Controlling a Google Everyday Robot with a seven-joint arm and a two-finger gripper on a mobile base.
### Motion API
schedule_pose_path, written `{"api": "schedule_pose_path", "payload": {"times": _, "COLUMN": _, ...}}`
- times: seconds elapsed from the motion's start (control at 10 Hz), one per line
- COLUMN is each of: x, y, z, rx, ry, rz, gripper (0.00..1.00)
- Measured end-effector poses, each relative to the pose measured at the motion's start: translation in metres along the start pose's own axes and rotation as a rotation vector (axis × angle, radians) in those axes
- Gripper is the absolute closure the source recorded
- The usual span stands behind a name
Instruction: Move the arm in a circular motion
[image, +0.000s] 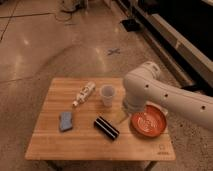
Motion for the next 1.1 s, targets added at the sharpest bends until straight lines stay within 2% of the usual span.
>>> {"api": "schedule_pose_path", "payload": {"times": 0.3, "x": -0.006, "y": 0.057, "z": -0.012, "rx": -0.037, "ry": -0.002, "rz": 0.053, "gripper": 0.20}}
{"api": "schedule_pose_path", "payload": {"times": 0.4, "x": 0.000, "y": 0.081, "z": -0.016, "rx": -0.057, "ry": 0.001, "rz": 0.067, "gripper": 0.20}}
{"api": "schedule_pose_path", "payload": {"times": 0.6, "x": 0.017, "y": 0.111, "z": -0.019, "rx": -0.084, "ry": -0.006, "rz": 0.081, "gripper": 0.20}}
{"api": "schedule_pose_path", "payload": {"times": 0.8, "x": 0.054, "y": 0.142, "z": -0.011, "rx": -0.109, "ry": -0.022, "rz": 0.091, "gripper": 0.20}}
{"api": "schedule_pose_path", "payload": {"times": 0.9, "x": 0.068, "y": 0.150, "z": -0.007, "rx": -0.114, "ry": -0.029, "rz": 0.093, "gripper": 0.20}}
{"api": "schedule_pose_path", "payload": {"times": 1.1, "x": 0.112, "y": 0.163, "z": 0.003, "rx": -0.135, "ry": -0.054, "rz": 0.086, "gripper": 0.20}}
